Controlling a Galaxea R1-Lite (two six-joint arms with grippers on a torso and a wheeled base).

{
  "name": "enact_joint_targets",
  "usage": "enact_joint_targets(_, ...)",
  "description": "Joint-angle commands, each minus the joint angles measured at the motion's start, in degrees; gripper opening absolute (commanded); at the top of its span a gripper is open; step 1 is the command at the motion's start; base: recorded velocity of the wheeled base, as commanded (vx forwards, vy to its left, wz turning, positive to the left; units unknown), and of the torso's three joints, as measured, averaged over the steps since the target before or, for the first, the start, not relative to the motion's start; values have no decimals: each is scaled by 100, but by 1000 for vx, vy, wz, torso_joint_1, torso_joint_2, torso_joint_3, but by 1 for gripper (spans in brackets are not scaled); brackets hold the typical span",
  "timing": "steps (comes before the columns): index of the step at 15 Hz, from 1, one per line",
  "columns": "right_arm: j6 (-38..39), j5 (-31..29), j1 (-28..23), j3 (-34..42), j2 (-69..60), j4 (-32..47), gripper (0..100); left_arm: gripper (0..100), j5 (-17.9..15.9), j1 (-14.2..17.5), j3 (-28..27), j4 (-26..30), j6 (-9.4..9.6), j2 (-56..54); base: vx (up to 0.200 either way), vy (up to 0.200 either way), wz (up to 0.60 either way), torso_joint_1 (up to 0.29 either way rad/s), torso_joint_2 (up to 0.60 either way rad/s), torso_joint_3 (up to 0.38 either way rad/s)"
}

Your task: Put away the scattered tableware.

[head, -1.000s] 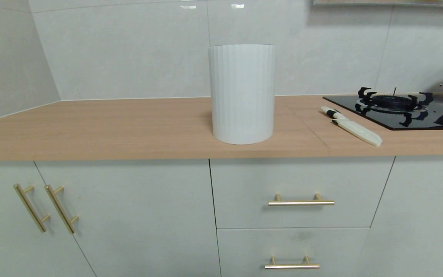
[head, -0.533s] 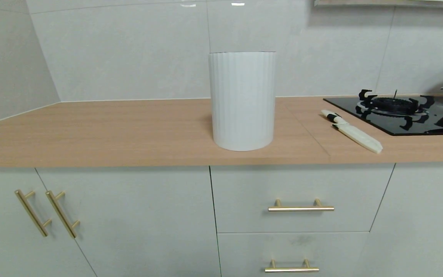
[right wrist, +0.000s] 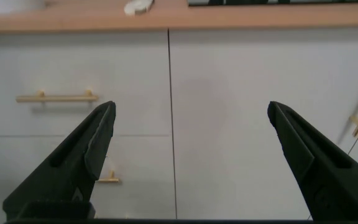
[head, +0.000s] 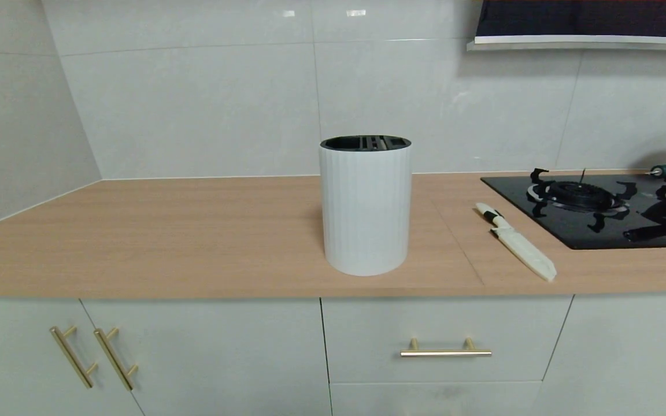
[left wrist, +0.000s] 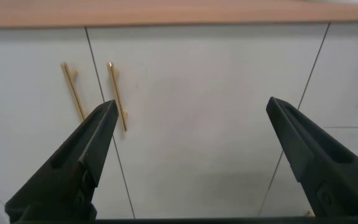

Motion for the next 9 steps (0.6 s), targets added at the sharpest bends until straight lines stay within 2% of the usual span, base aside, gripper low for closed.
enact_joint_targets(1, 1, 0, 1, 0, 8, 0, 100, 100, 1, 1, 0, 5, 1, 0, 0, 0, 0, 188, -471, -286)
enact_joint_targets(9, 1, 0, 1, 0, 8, 0, 100, 100, 1, 1, 0, -4, 1, 0, 0, 0, 0, 207, -488, -280)
